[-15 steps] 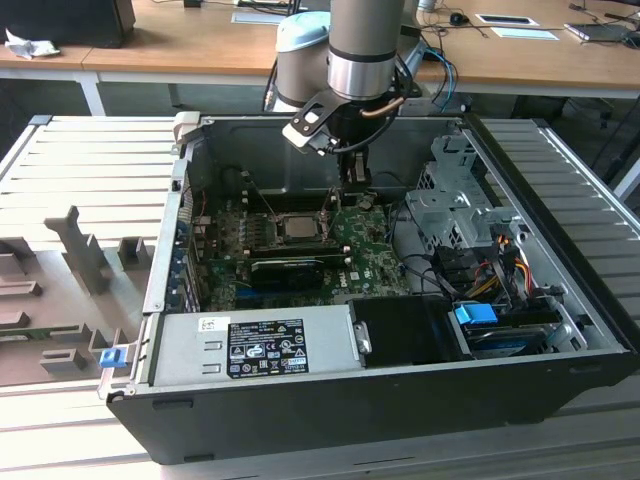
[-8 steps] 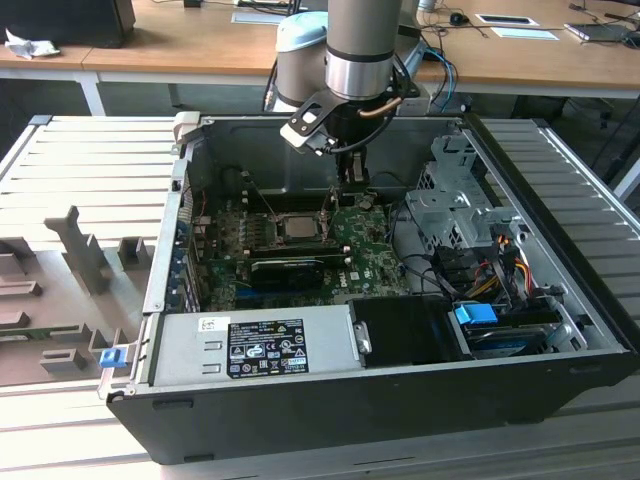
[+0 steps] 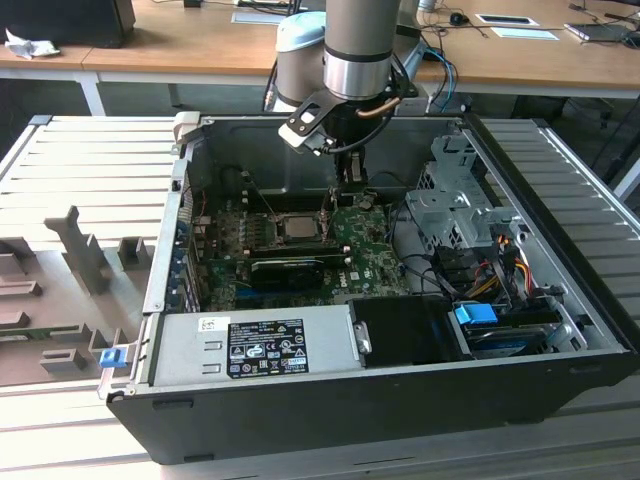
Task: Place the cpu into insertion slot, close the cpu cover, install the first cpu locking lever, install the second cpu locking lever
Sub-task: 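Close the cpu cover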
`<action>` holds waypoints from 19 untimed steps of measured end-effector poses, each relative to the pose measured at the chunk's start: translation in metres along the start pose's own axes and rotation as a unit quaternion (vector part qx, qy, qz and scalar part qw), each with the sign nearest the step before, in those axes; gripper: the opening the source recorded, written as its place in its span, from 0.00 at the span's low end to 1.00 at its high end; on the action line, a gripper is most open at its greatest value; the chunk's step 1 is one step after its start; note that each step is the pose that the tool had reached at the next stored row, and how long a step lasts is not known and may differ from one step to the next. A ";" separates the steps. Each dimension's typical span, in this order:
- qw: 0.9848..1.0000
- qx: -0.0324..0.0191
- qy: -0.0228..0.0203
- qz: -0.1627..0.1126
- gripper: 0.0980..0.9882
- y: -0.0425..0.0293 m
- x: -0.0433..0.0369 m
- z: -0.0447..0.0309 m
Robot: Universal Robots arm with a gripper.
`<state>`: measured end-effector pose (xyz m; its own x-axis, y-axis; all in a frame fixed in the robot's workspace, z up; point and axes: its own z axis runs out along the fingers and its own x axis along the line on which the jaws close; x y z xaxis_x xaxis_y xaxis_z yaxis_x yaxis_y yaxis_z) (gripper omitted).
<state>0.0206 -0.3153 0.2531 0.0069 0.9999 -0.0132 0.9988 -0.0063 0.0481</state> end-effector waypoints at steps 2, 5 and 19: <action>1.000 0.000 0.000 0.000 0.01 -0.0001 0.0000 0.0000; 1.000 0.000 0.000 0.000 0.01 -0.0009 0.0000 0.0000; 1.000 0.000 0.000 0.000 0.01 -0.0060 0.0000 -0.0003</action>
<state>0.0146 -0.3153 0.2532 0.0070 0.9999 -0.0133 0.9988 -0.0063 0.0480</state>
